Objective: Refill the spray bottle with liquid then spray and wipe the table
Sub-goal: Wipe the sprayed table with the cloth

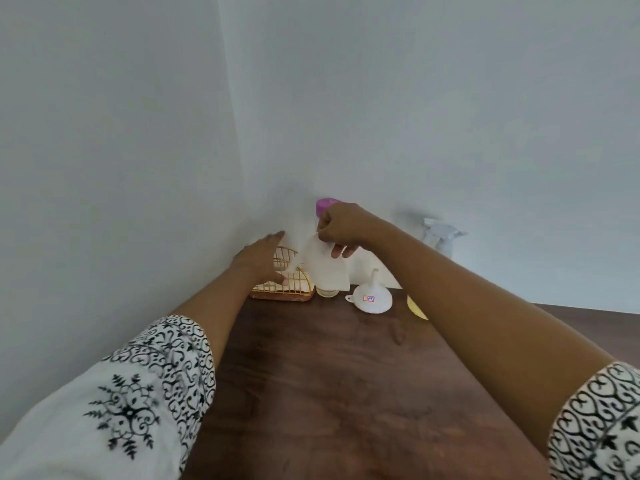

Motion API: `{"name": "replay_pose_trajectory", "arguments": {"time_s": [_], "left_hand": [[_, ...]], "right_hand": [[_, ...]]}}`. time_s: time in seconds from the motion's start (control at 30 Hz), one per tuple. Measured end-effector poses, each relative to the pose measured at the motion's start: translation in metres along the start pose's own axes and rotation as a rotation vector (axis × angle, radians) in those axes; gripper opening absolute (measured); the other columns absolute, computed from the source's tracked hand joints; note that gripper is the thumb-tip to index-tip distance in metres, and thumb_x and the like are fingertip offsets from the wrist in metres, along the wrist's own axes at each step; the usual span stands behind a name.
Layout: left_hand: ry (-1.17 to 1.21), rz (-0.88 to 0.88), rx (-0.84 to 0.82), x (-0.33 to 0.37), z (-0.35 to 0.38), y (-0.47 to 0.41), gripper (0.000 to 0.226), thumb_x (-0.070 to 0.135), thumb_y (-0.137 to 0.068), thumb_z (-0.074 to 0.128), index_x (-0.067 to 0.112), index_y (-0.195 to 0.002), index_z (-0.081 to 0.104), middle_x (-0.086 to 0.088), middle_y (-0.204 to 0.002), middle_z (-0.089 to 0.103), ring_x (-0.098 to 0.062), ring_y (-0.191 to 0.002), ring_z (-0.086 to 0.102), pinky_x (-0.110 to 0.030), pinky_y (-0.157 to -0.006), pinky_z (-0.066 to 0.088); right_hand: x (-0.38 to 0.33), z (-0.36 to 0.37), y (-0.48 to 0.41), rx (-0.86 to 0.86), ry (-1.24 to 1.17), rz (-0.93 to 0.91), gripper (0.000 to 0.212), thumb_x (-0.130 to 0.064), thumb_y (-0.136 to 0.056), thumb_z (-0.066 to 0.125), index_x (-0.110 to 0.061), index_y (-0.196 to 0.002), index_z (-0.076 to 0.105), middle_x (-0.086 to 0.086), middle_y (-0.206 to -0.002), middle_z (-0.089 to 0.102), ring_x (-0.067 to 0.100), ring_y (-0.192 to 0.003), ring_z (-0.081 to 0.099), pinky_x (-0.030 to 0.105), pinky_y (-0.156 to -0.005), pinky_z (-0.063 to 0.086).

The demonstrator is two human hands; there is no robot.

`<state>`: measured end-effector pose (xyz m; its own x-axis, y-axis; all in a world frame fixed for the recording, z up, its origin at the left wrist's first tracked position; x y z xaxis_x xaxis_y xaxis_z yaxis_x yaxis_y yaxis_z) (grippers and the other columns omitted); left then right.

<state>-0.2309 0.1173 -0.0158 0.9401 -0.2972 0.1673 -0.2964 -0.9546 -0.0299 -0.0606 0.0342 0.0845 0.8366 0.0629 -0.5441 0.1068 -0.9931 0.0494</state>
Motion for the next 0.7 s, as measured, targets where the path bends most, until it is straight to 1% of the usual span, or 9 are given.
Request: {"name": "replay_pose_trajectory", "arguments": {"time_s": [0.07,0.13,0.2,0.27,0.33,0.4,0.5,0.57,0.7], "left_hand": [[0.108,0.047,-0.067,0.014,-0.013,0.019,0.13,0.046,-0.066,0.082,0.023,-0.152,-0.013,-0.009,-0.162,-0.005,-0.028,-0.149,-0.001,-0.051,-0.117,0.011],[0.492,0.157,-0.153,0.044,-0.028,0.055,0.128,0.046,-0.065,0.081,0.028,-0.152,-0.012,0.0,-0.162,-0.005,-0.019,-0.149,-0.002,-0.043,-0.119,0.01],[0.875,0.312,-0.21,0.079,-0.039,0.1,0.107,0.039,-0.068,0.078,0.03,-0.153,0.012,0.005,-0.16,0.019,-0.008,-0.145,0.02,-0.03,-0.114,0.024],[1.059,0.392,-0.264,0.11,-0.038,0.142,0.063,0.027,-0.078,0.072,0.026,-0.136,0.047,0.003,-0.139,0.055,-0.007,-0.125,0.053,-0.026,-0.099,0.045],[1.075,0.348,-0.256,0.138,-0.028,0.176,0.026,0.021,-0.085,0.068,0.021,-0.111,0.065,0.0,-0.105,0.072,-0.01,-0.089,0.07,-0.023,-0.072,0.056],[0.995,0.308,-0.227,0.161,-0.016,0.208,0.017,0.024,-0.085,0.069,0.016,-0.1,0.07,0.0,-0.091,0.074,-0.011,-0.074,0.071,-0.021,-0.063,0.055],[1.064,0.34,-0.26,0.189,0.002,0.257,0.02,0.022,-0.086,0.068,0.01,-0.102,0.071,-0.004,-0.094,0.075,-0.012,-0.08,0.07,-0.025,-0.071,0.055],[1.2,0.333,-0.305,0.207,0.01,0.291,0.021,0.019,-0.087,0.065,0.01,-0.104,0.071,-0.008,-0.1,0.074,-0.019,-0.086,0.07,-0.031,-0.075,0.056],[1.388,0.332,-0.492,0.248,0.018,0.348,0.024,0.021,-0.081,0.064,0.011,-0.102,0.072,-0.011,-0.1,0.074,-0.023,-0.085,0.07,-0.03,-0.071,0.056]], "right_hand": [[0.003,-0.014,0.023,0.0,-0.033,-0.017,0.016,-0.006,-0.092,0.048,-0.002,-0.105,0.057,0.011,-0.093,0.061,0.014,-0.06,0.062,0.025,-0.053,0.052],[0.009,-0.026,0.053,-0.037,-0.025,-0.02,0.011,-0.006,-0.091,0.052,-0.006,-0.099,0.06,0.01,-0.09,0.063,0.012,-0.061,0.062,0.021,-0.049,0.05],[0.015,-0.034,0.085,-0.092,-0.024,-0.025,0.008,-0.007,-0.091,0.054,-0.009,-0.093,0.061,0.008,-0.088,0.065,0.01,-0.065,0.062,0.018,-0.05,0.048],[0.021,-0.04,0.123,-0.143,-0.017,-0.029,0.008,-0.009,-0.09,0.056,-0.013,-0.089,0.062,0.005,-0.087,0.065,0.01,-0.069,0.062,0.018,-0.052,0.047],[0.03,-0.045,0.161,-0.159,0.011,-0.035,0.007,-0.011,-0.09,0.058,-0.014,-0.091,0.065,0.003,-0.087,0.065,0.01,-0.071,0.061,0.019,-0.054,0.046],[0.042,-0.051,0.205,-0.122,0.023,-0.041,0.007,-0.014,-0.089,0.06,-0.015,-0.091,0.066,0.001,-0.086,0.065,0.008,-0.069,0.058,0.02,-0.054,0.044],[0.067,-0.055,0.273,-0.047,-0.03,-0.016,0.007,-0.014,-0.088,0.062,-0.014,-0.09,0.068,-0.001,-0.081,0.065,0.009,-0.068,0.056,0.02,-0.053,0.041],[0.087,-0.056,0.322,0.001,-0.087,0.018,0.007,-0.014,-0.087,0.063,-0.012,-0.09,0.069,-0.004,-0.077,0.065,0.009,-0.067,0.056,0.021,-0.054,0.04],[0.12,-0.056,0.412,0.088,-0.173,0.09,0.006,-0.017,-0.087,0.065,-0.018,-0.083,0.07,-0.009,-0.071,0.065,0.007,-0.066,0.054,0.023,-0.058,0.038]]}}
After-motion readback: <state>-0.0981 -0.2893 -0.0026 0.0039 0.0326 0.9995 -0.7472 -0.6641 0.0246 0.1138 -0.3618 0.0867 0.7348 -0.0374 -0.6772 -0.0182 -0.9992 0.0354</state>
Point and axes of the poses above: each hand's wrist, its own y-axis away from the middle knuckle, its own z-axis out of the palm, x = y × z, the point moved 1 cm from there along -y, towards the middle knuckle
